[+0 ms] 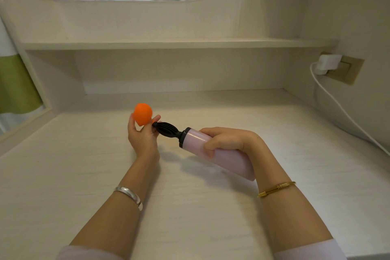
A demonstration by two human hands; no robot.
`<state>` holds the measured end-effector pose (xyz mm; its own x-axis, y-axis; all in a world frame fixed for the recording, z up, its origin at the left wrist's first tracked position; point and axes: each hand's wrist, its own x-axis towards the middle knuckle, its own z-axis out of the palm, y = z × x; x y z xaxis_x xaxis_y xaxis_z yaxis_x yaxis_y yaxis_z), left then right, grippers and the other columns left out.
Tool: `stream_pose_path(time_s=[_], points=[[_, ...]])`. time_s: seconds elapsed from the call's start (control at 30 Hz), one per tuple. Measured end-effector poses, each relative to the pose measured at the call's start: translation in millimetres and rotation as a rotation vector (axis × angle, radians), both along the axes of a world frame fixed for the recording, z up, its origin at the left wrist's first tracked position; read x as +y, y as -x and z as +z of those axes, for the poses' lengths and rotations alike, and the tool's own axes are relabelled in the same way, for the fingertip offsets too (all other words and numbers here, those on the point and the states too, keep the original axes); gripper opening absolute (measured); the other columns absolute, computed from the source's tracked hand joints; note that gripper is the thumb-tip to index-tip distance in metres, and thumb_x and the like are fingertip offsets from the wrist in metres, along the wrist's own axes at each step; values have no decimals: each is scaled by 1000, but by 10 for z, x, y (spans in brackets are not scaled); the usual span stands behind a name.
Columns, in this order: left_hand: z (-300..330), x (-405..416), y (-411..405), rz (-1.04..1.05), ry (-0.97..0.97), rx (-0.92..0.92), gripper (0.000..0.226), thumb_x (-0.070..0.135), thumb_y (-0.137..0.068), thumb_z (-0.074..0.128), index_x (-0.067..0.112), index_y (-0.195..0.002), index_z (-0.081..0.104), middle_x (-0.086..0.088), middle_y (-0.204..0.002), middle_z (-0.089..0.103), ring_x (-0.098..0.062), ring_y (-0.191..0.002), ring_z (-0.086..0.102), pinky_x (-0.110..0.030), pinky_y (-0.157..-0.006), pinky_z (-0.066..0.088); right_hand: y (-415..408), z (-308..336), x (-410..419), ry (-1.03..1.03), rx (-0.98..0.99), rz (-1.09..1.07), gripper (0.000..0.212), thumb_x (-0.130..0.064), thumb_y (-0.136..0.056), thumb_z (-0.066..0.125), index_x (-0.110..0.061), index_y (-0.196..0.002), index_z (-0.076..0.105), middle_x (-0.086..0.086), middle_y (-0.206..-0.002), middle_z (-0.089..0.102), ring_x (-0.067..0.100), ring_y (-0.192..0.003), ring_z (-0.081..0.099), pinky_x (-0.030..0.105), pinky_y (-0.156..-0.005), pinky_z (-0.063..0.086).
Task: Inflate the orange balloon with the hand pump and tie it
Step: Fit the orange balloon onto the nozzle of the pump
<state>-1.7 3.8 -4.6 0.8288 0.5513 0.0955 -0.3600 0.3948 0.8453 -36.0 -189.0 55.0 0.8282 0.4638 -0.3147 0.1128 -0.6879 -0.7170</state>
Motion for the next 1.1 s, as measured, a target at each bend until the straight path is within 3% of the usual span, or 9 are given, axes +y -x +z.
stream_pose_path(time_s=[0.07,0.13,0.27,0.4,0.53,0.67,0.8,0.97,1.1], points=[[22,-7,2,-12,41,32,19,1,-83,59,4,-101,64,-8,-83,67,-14,-76,66,-28,-74,57,-1,2,-5,-2,-5,1,59,-23,-53,54,-18,-112,54,3,-93,58,22,-76,57,30,-66,45],[32,-28,2,-70,115,46,5,4,-83,62,7,-81,65,-5,-74,67,-13,-72,65,-21,-62,57,-3,1,-8,0,-12,3,60,-23,-53,54,-17,-113,54,3,-94,58,22,-77,57,30,-67,44],[40,-75,-20,-206,349,15,15,4,-91,50,6,-78,57,2,-53,68,-16,-68,61,-24,-62,53,1,-8,13,4,1,7,59,-23,-53,54,-18,-112,54,3,-92,58,24,-77,57,31,-68,44],[83,-87,-27,-298,520,2,27,11,-96,40,7,-72,51,-3,-63,53,-19,-69,55,-27,-66,46,11,14,48,33,4,26,58,-24,-54,54,-17,-112,53,2,-91,58,22,-76,57,29,-65,45],[71,-82,-24,-318,659,-6,36,25,-99,35,9,-68,44,1,-41,52,-19,-66,55,-28,-63,45,29,24,62,86,-12,41,63,-25,-53,54,-17,-115,52,1,-93,57,22,-79,56,29,-65,45],[66,-90,-32,-368,653,-4,43,34,-101,28,12,-66,43,0,-45,55,-17,-60,55,-26,-62,44,38,33,58,77,-11,43,63,-23,-53,54,-18,-116,52,4,-97,58,24,-81,56,31,-69,45],[71,-74,-16,-392,532,-72,39,28,-101,29,9,-75,48,1,-46,54,-18,-61,58,-28,-66,47,23,41,23,47,-29,45,63,-23,-53,54,-20,-116,52,5,-101,59,25,-83,57,33,-72,46],[97,-51,9,-440,475,-156,35,25,-101,29,10,-74,46,-2,-54,63,-16,-55,65,-29,-71,48,4,38,-8,51,-138,30,64,-24,-51,55,-26,-114,53,-4,-94,57,21,-85,56,30,-69,45],[146,-132,7,-361,481,-169,36,25,-102,29,11,-72,42,-2,-51,60,-17,-49,58,-26,-56,51,12,24,49,52,-229,32,52,-28,-50,59,-23,-101,56,-3,-90,60,21,-82,58,30,-66,46]])
